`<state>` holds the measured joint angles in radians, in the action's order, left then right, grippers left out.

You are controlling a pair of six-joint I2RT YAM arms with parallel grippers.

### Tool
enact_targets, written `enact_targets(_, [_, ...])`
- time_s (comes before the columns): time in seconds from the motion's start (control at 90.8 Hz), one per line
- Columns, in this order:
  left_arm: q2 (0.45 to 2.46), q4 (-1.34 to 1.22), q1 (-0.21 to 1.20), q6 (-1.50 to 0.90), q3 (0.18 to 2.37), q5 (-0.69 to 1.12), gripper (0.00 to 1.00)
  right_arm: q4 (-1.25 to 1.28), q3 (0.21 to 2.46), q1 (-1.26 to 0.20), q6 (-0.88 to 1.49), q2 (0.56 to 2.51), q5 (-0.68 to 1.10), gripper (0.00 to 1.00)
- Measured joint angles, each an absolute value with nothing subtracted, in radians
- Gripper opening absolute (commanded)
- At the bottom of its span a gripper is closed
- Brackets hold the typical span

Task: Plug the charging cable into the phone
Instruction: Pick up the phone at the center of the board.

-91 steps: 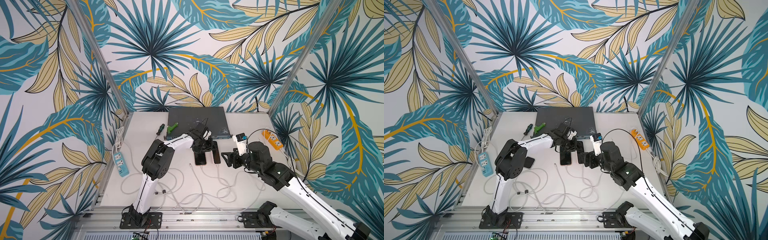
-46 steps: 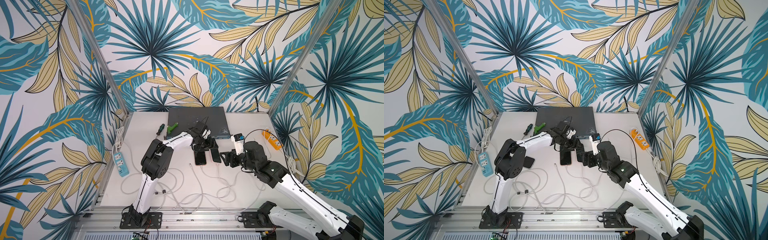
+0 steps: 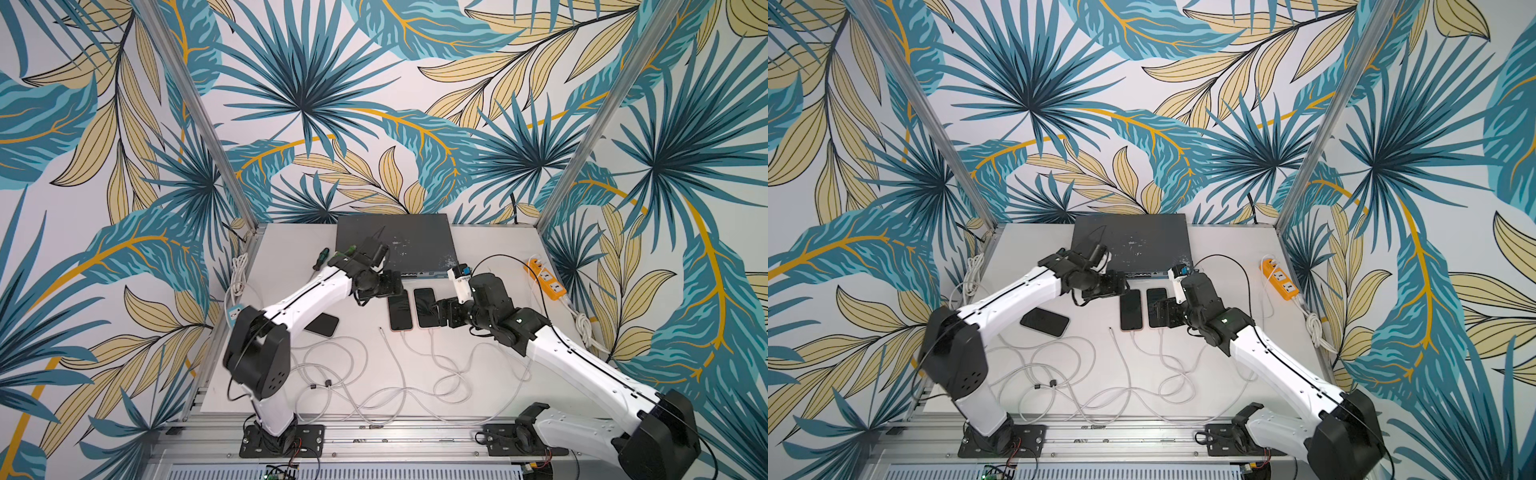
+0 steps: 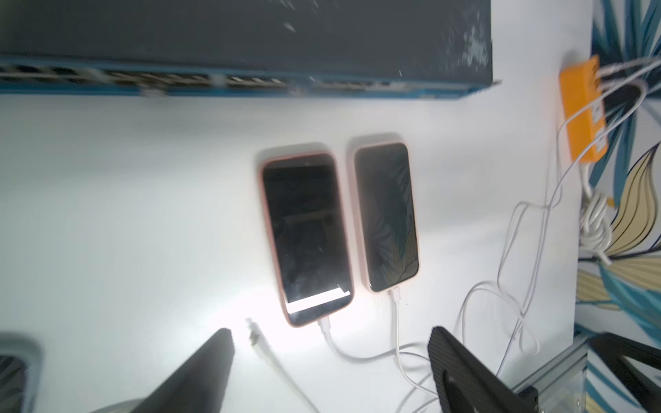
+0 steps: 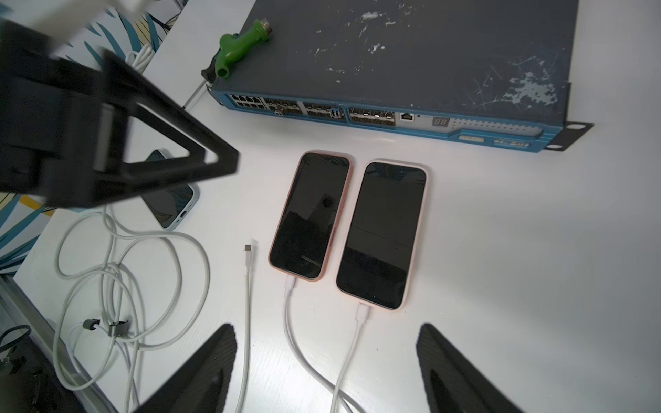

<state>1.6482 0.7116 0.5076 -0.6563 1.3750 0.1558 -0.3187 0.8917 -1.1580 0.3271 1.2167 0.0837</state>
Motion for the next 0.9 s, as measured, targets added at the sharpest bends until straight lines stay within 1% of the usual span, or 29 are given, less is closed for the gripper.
enact_targets(0.099, [1.481,0.708,0.392,-0.701,1.233,0.111,0.89,-0.322,0.996,-1.155,0.303,1.371,0.153,0.77])
enact_targets(0.165, [1.403,0.707,0.318,-0.730,1.142,0.086,0.92,-0.341,1.104,-1.155,0.276,1.501,0.206,0.73])
enact_targets(0.253, [1.338,0.714,0.260,-0.771,1.039,0.060,0.93,-0.389,1.280,-1.156,0.239,1.684,0.267,0.72])
enact_targets(0.308, [1.314,0.725,0.233,-0.794,0.991,0.046,0.98,-0.417,1.373,-1.158,0.223,1.776,0.292,0.71])
enact_targets(0.364, [1.304,0.735,0.210,-0.818,0.961,0.031,0.98,-0.443,1.448,-1.161,0.209,1.854,0.317,0.72])
enact_targets(0.551, [1.303,0.732,0.151,-0.888,0.890,0.002,0.98,-0.576,1.657,-1.179,0.161,2.035,0.376,0.72])
enact_targets(0.65, [1.315,0.725,0.142,-0.918,0.870,-0.032,0.99,-0.627,1.744,-1.186,0.137,2.092,0.392,0.72])
enact_targets(0.804, [1.448,0.741,0.142,-0.951,0.930,-0.054,1.00,-0.665,1.758,-1.193,0.121,2.104,0.413,0.72])
enact_targets(0.903, [1.544,0.762,0.142,-0.976,0.996,-0.065,1.00,-0.652,1.725,-1.197,0.119,2.097,0.417,0.73])
